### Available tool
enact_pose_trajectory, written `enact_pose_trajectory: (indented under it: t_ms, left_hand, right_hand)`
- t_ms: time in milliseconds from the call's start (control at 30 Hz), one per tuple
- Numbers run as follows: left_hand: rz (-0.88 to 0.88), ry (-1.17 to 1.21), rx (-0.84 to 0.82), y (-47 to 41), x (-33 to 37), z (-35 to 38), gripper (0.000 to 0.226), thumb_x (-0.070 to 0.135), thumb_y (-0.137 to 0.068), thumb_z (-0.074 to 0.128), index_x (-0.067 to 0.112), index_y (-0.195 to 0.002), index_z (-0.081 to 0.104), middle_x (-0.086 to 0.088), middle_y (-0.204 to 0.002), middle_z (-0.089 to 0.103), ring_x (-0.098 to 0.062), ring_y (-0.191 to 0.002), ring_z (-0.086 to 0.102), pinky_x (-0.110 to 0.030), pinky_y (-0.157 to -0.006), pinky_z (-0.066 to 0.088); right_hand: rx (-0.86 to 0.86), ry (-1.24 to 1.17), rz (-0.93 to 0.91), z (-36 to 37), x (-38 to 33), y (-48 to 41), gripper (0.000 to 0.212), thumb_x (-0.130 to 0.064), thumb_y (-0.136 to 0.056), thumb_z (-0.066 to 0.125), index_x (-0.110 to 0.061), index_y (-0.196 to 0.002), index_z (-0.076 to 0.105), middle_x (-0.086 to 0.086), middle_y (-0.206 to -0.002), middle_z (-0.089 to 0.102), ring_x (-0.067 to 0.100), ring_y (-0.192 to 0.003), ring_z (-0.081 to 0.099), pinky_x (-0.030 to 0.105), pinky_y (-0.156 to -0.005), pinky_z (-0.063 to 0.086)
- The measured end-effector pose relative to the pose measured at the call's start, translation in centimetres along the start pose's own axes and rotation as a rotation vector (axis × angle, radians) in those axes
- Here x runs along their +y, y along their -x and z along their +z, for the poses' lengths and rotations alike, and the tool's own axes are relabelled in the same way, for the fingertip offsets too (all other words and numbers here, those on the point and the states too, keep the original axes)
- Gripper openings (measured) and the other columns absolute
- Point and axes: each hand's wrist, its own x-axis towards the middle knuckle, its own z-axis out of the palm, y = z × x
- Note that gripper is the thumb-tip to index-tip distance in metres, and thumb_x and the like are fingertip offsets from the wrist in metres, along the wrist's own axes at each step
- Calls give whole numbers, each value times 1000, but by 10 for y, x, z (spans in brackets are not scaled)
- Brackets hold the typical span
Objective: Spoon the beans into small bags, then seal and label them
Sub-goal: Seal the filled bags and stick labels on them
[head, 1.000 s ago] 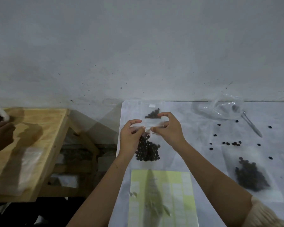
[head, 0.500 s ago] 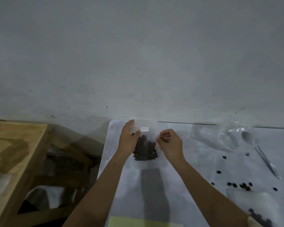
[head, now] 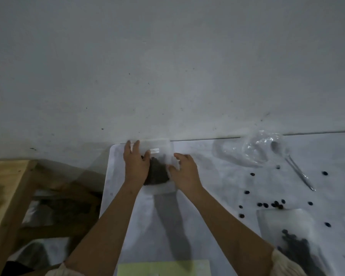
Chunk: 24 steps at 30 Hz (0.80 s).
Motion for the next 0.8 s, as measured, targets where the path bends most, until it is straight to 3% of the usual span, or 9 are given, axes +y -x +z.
enact_pose_trajectory:
  t_ms: [100,200,333,433,567,667,800]
  left_hand:
    - [54,134,74,27,23,-3,41,24,-97,49,7,-133,47,-9,-149,32,-24,-138,27,-28,-111,24]
    - [202,280,26,70,55,5,31,15,-95,51,3,-123,56,-11,-138,45,-25,-130,40,-31,-109,32]
    - [339,422,-231,143,92,33,28,15,-95,50,9,-122,54,-6,-126,53,-21,-120,48,-25,-102,35]
    - [327,450,-472,206,103,59,39,21,-96,51,12,-133,45,-4,-135,46,-19,-126,44,-27,-105,35]
    - [273,369,-622,269,100,91,56,25,-96,50,12,-145,26,-3,-152,27,-19,-140,26,-31,-114,24]
    - [259,287,-664,289,98,109,62,27,-96,49,9,-148,19,-7,-156,14,-22,-145,11,-40,-116,23]
    - [312,334,-706,303,104,116,62,33,-93,54,7,-143,28,-13,-150,27,-30,-140,21,-44,-114,26]
  right_hand:
    - [117,-65,-33,-29,10,30,38,-13,-89,59,-9,-126,54,8,-125,52,21,-115,52,19,-92,40]
    - [258,-58,-8,-69,28,68,34,-9,-89,58,-9,-123,56,6,-122,54,16,-112,53,18,-90,40]
    - [424,7,87,-125,65,125,33,-10,-90,57,-9,-123,56,7,-124,53,17,-109,52,19,-93,39]
    - [511,48,217,-155,102,171,35,-11,-90,56,-10,-126,53,8,-131,49,21,-118,48,19,-96,33]
    - [517,104,415,-173,141,214,45,-11,-90,55,-8,-134,45,13,-140,41,28,-128,39,33,-105,35]
    - [474,107,421,-173,159,230,50,-10,-88,56,-7,-136,42,16,-136,46,31,-126,41,36,-102,38]
    - [464,102,332,-164,166,239,47,0,-83,54,-9,-129,49,14,-120,55,30,-112,48,28,-87,40]
